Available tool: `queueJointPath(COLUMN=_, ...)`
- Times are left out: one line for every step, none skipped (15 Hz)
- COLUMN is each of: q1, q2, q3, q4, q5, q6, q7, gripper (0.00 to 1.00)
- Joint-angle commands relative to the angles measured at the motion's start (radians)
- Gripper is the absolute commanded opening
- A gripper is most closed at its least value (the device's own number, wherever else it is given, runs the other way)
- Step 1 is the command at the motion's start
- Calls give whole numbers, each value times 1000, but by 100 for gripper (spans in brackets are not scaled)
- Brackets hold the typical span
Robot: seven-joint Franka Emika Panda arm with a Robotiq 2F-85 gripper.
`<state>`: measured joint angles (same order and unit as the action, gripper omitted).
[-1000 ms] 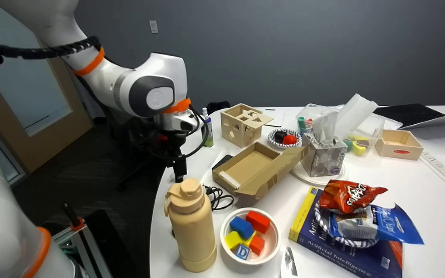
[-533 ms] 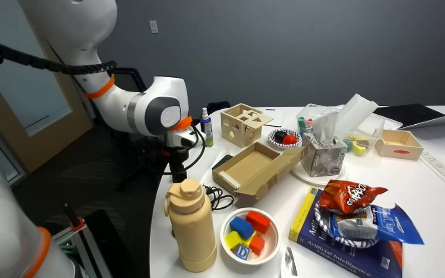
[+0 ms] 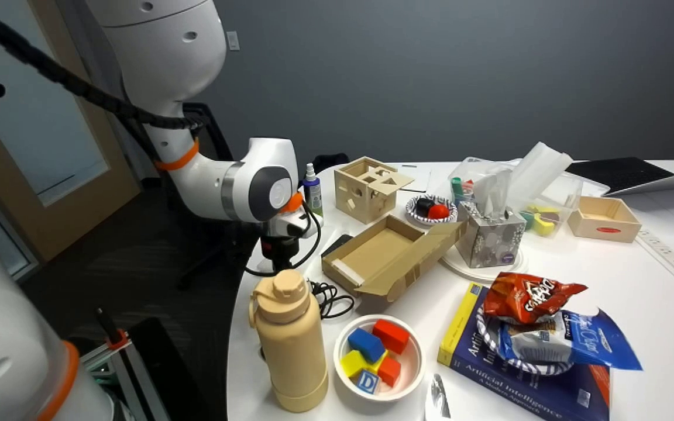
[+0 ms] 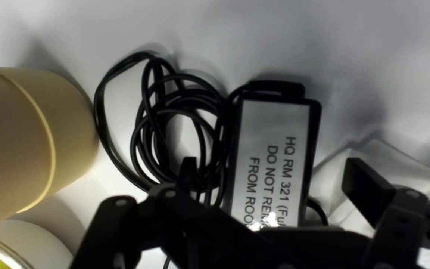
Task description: Put the black cable in the cardboard box
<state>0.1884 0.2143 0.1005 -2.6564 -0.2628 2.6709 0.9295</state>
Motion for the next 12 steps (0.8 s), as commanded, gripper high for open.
queueJointPath(q1=52, q2=82, q3=-69, q4=63, q5=-35, q6=17, q7=44, gripper=100)
queueJointPath(q1=60, q2=95, q3=-81, q4=72, q5=-28, q6=16, q7=40, gripper=100)
queueJointPath(q1=67, q2=107, q3=-95, q4=81, q5=-23, q6=16, q7=36, gripper=100)
queueJointPath(q1=71, q2=116, q3=-104, q4=85, q5=-14, q6=15, q7=30, gripper=100)
queueJointPath(q1=73, q2=127, q3=-113, q4=89, q5=-8, q6=17, q7=26, gripper=100)
queueJointPath(q1=78, q2=133, q3=-122, q4=93, q5=-6, q6=14, q7=27, gripper=100)
queueJointPath(q1=79, q2=141, q3=-128, q4=96, q5=-3, q6=15, q7=22, gripper=100)
queueJointPath(q1=81, q2=145, q3=-130, q4=99, q5=2, q6=14, q7=18, gripper=100)
queueJointPath(q1=79, q2=151, q3=-128, q4=102, q5=12, q6=15, q7=8, gripper=100)
queueJointPath(q1=78, q2=157, q3=-126, q4=106, q5=16, q6=16, q7=3, gripper=100)
queueJointPath(q1=80, q2=162, q3=-125, q4=111, q5=16, q6=12, q7=0, gripper=75)
queueJointPath(q1=80, q2=168, q3=-124, q4=115, q5=17, q6=11, q7=-4, gripper=75)
